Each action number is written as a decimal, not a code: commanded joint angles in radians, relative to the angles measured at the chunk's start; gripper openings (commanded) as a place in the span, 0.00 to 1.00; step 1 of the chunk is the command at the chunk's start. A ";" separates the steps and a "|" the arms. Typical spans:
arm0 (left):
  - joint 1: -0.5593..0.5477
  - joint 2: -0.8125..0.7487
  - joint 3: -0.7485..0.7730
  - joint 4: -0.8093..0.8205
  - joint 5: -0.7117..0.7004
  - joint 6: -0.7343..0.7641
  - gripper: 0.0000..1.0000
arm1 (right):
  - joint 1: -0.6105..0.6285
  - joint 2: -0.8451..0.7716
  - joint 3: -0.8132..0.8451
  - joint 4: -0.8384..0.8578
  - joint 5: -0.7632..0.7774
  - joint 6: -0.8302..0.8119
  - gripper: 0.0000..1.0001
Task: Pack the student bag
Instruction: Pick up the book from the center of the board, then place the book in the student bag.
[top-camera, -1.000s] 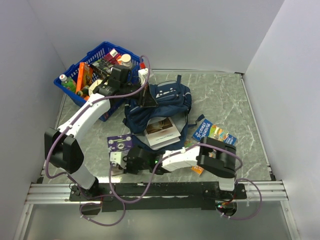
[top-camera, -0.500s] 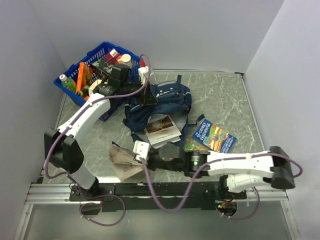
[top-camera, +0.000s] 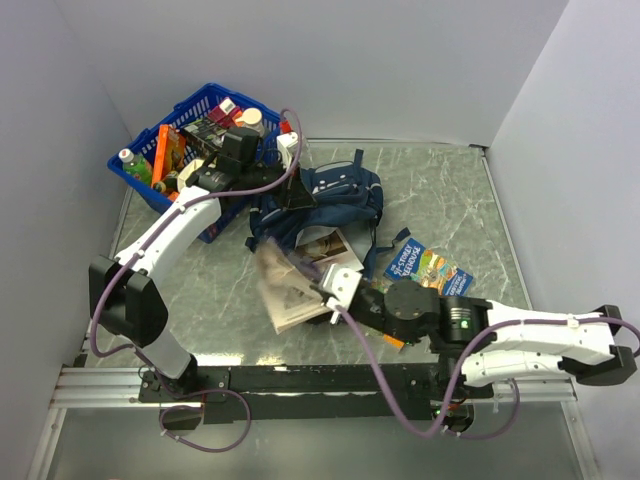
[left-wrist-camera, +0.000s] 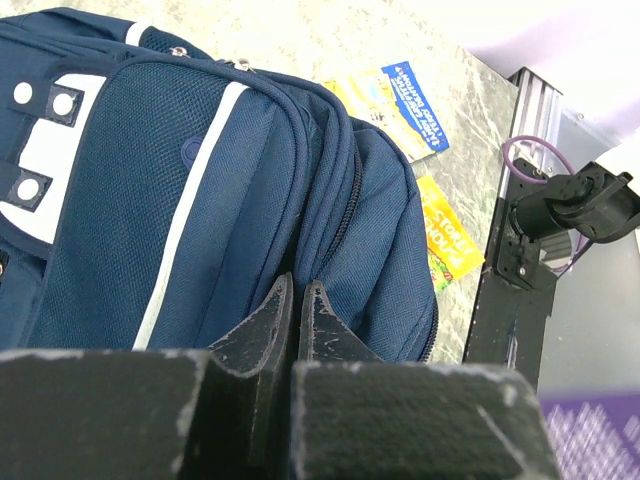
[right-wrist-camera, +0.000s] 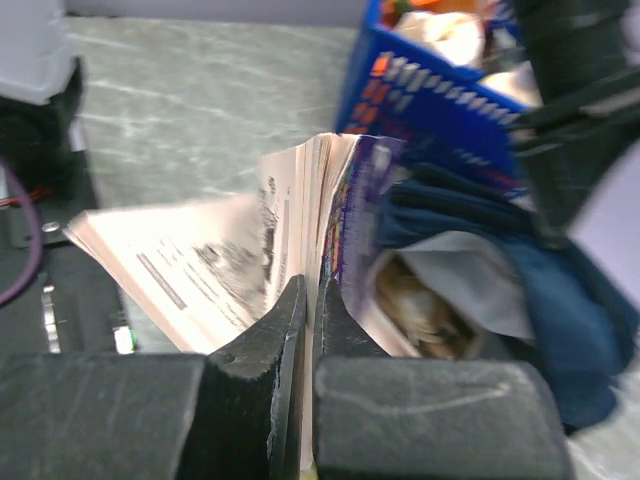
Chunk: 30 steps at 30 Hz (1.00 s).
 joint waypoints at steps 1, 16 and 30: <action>0.019 -0.002 0.033 0.070 -0.080 0.043 0.01 | 0.003 -0.073 0.100 -0.005 0.111 -0.071 0.00; 0.019 -0.013 0.057 0.065 -0.046 0.012 0.01 | -0.028 -0.175 -0.112 0.066 0.202 -0.065 0.00; 0.001 -0.036 0.117 0.039 -0.017 -0.037 0.01 | -0.262 -0.140 -0.340 0.133 0.042 0.000 0.00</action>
